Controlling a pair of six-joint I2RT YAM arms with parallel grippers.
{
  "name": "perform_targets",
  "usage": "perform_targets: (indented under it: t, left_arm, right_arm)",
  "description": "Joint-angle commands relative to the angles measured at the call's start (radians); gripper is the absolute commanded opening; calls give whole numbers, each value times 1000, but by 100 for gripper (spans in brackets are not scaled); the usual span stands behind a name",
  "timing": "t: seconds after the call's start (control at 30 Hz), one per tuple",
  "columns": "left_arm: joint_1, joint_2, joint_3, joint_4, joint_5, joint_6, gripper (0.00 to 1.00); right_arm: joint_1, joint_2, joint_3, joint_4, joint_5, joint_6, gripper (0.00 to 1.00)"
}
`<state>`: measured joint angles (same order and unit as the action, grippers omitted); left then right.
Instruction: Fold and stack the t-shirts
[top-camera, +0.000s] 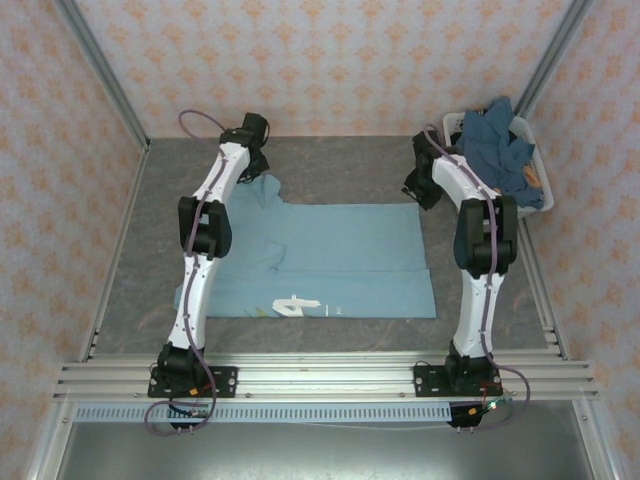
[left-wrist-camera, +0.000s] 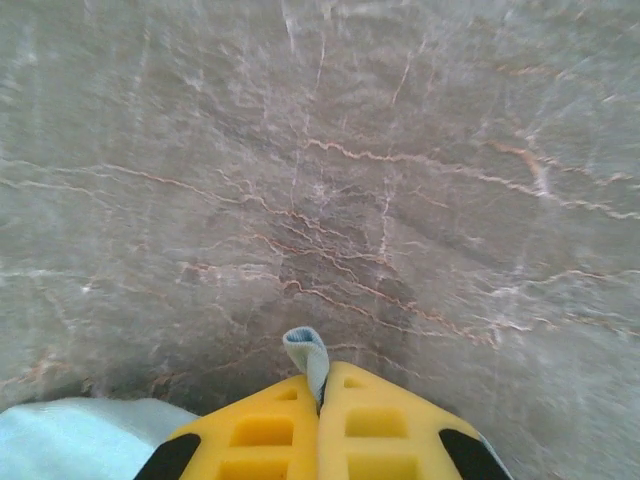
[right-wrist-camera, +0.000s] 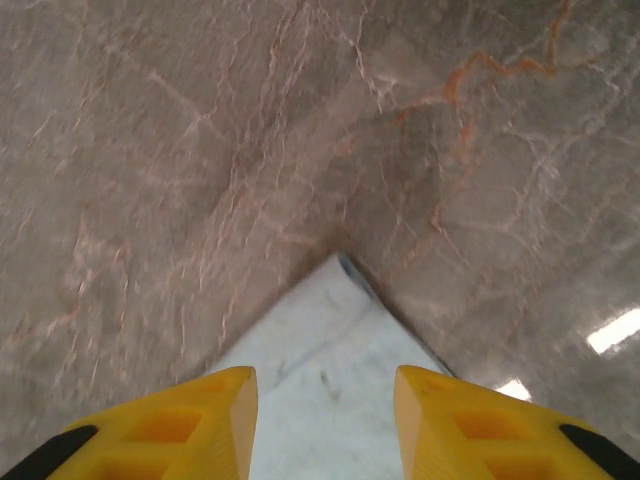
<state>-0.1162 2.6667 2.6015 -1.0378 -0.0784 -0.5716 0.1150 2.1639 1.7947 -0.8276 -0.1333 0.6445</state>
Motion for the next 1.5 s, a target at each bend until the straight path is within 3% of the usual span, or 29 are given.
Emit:
perform_targets:
  t: [0.0,0.33,0.47,0.77,0.9,1.13,1.47]
  left_arm:
    - [3,-95,-14,-29,25,5,0]
    - [5,-137,-61,-28,61,32,0]
    - [5,-143,-61,-35,62,65,0]
    - [12,-197,-93,-50,59,81,0]
    - [15,-251,-145,-56,78,97,0]
    - [20,-455,-431,-8,88,110,0]
    - [19,-846,-904,75,86,91,0]
  right_arm:
    - [8,65,93,-99,81,35,40]
    - [7,170,165,-146,97,29,38]
    - [8,195,186,-138,80,14,33]
    - [8,183,221,-173,102,-35,0]
    - [8,126,207,-160,112,-71,0]
    - [17,43,158,-167,81,-135,0]
    - [35,-175,-118,-106,90,-160,0]
